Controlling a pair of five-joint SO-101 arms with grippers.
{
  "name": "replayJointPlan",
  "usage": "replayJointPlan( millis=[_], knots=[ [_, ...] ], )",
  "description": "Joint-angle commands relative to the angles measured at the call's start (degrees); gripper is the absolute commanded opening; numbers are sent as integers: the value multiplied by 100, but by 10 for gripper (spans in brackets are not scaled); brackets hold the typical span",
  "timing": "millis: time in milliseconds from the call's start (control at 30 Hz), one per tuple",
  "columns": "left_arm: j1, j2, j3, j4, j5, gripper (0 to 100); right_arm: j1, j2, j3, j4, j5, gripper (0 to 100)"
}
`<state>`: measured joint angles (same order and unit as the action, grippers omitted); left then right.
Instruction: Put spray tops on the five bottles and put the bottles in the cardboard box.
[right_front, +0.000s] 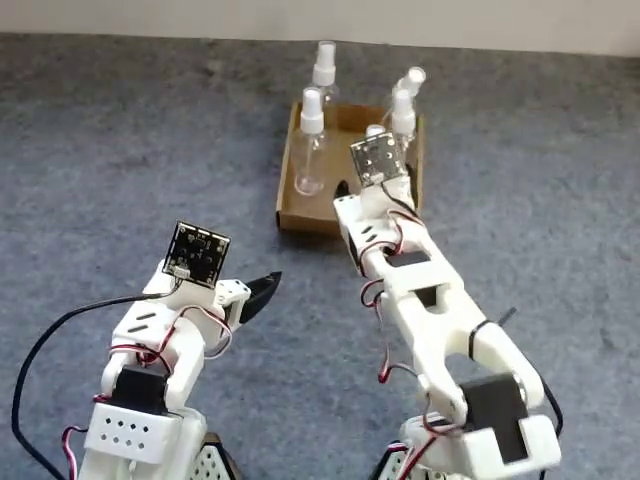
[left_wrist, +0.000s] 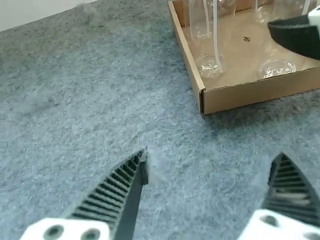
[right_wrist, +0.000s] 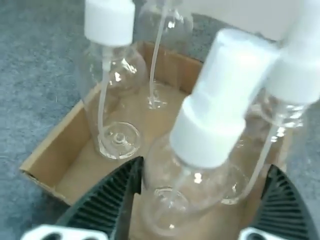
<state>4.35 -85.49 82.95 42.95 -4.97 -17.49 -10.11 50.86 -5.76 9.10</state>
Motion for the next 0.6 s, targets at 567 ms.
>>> replayJointPlan(
  millis=[567],
  knots=[
    [-57,-57,-13,-9,-62,319,-119,-699,22,136,35,310]
  ],
)
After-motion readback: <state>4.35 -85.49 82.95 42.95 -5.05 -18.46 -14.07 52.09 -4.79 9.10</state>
